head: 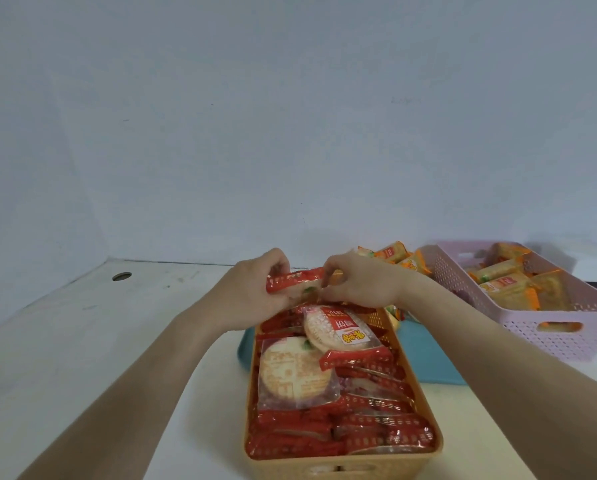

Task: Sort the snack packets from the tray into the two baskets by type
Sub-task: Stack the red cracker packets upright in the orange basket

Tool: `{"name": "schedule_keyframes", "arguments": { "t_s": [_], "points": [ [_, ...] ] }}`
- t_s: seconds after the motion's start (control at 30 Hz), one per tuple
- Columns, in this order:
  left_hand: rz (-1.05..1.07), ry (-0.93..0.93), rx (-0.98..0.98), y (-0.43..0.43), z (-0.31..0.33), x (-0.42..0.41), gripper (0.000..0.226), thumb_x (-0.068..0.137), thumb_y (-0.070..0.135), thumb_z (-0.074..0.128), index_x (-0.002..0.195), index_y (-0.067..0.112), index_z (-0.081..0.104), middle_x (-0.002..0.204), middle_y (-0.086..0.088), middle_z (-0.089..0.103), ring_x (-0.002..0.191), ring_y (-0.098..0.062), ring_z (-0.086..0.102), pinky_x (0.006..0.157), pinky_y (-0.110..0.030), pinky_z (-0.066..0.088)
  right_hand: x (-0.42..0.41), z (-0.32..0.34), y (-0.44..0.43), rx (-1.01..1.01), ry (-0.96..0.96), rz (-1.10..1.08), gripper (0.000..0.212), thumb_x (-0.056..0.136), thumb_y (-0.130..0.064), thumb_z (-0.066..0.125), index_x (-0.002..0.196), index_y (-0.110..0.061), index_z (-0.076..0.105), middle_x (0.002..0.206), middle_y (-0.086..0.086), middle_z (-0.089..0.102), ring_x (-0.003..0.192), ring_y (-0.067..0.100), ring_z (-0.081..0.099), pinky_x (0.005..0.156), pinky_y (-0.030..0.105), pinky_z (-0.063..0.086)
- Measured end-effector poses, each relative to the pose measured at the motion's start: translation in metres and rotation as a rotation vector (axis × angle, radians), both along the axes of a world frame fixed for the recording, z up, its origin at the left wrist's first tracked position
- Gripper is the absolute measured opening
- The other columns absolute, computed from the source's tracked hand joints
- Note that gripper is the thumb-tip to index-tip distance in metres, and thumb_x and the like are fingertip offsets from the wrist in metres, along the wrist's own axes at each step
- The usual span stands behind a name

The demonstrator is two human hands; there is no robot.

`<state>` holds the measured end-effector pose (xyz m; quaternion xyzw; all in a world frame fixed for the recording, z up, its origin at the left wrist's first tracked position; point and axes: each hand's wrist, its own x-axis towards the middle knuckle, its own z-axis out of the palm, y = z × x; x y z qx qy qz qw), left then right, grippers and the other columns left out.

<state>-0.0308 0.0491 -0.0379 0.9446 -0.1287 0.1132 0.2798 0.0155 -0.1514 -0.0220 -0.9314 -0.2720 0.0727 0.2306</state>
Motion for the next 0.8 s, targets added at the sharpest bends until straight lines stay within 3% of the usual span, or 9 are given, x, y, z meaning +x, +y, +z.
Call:
{"name": "schedule_keyframes", "arguments": {
  "t_s": [0.07, 0.13, 0.3, 0.43, 0.57, 0.8],
  "points": [
    [-0.027, 0.065, 0.029, 0.001, -0.001, 0.002, 0.028, 0.081, 0.052, 0.068, 0.086, 0.031, 0.049, 0.085, 0.011, 0.065, 0.076, -0.008, 0.061, 0.065, -0.024, 0.049, 0.0, 0.002, -0.002, 0.015, 0.013, -0.01, 0.023, 0.09, -0.04, 0.062, 0.106, -0.025, 0.055, 0.106, -0.005, 0.06, 0.098, 0.016, 0.058, 0.081, 0.031, 0.046],
    [-0.025, 0.108, 0.082, 0.005, -0.001, 0.004, 0.027, 0.081, 0.052, 0.068, 0.09, 0.031, 0.054, 0.093, 0.013, 0.065, 0.087, -0.008, 0.063, 0.073, -0.026, 0.052, -0.003, 0.007, -0.006, 0.038, 0.02, -0.017, 0.023, 0.09, -0.039, 0.062, 0.108, -0.025, 0.057, 0.115, -0.003, 0.062, 0.102, 0.016, 0.059, 0.087, 0.034, 0.048],
    [-0.029, 0.116, 0.159, 0.01, -0.001, 0.011, 0.034, 0.076, 0.042, 0.076, 0.106, 0.037, 0.06, 0.106, 0.018, 0.062, 0.102, -0.003, 0.059, 0.088, -0.027, 0.051, -0.007, 0.02, -0.023, -0.069, -0.007, 0.045, 0.019, 0.089, -0.026, 0.066, 0.106, -0.027, 0.061, 0.11, -0.007, 0.069, 0.1, 0.011, 0.064, 0.092, 0.034, 0.051],
    [-0.077, 0.126, 0.26, 0.004, 0.002, 0.014, 0.048, 0.079, 0.038, 0.075, 0.123, 0.041, 0.057, 0.111, 0.017, 0.058, 0.107, -0.006, 0.058, 0.089, -0.027, 0.051, -0.006, 0.016, -0.024, -0.256, -0.085, 0.068, 0.029, 0.083, -0.025, 0.07, 0.112, -0.027, 0.067, 0.106, -0.01, 0.07, 0.099, 0.01, 0.065, 0.09, 0.033, 0.054],
    [-0.076, -0.006, 0.482, 0.0, 0.002, 0.022, 0.051, 0.086, 0.039, 0.065, 0.134, 0.039, 0.048, 0.123, 0.01, 0.064, 0.109, -0.012, 0.059, 0.089, -0.03, 0.049, -0.006, 0.006, -0.021, -0.312, -0.13, 0.071, 0.03, 0.086, -0.022, 0.068, 0.116, -0.024, 0.067, 0.111, -0.005, 0.068, 0.1, 0.013, 0.063, 0.088, 0.034, 0.054],
    [-0.142, -0.143, 0.618, -0.004, -0.002, 0.027, 0.04, 0.092, 0.044, 0.056, 0.13, 0.038, 0.046, 0.109, 0.01, 0.063, 0.102, -0.012, 0.055, 0.083, -0.032, 0.048, -0.004, -0.007, -0.019, -0.385, -0.343, 0.042, 0.029, 0.093, -0.023, 0.054, 0.12, -0.025, 0.063, 0.119, 0.001, 0.062, 0.112, 0.023, 0.055, 0.093, 0.038, 0.047]
  ]
}}
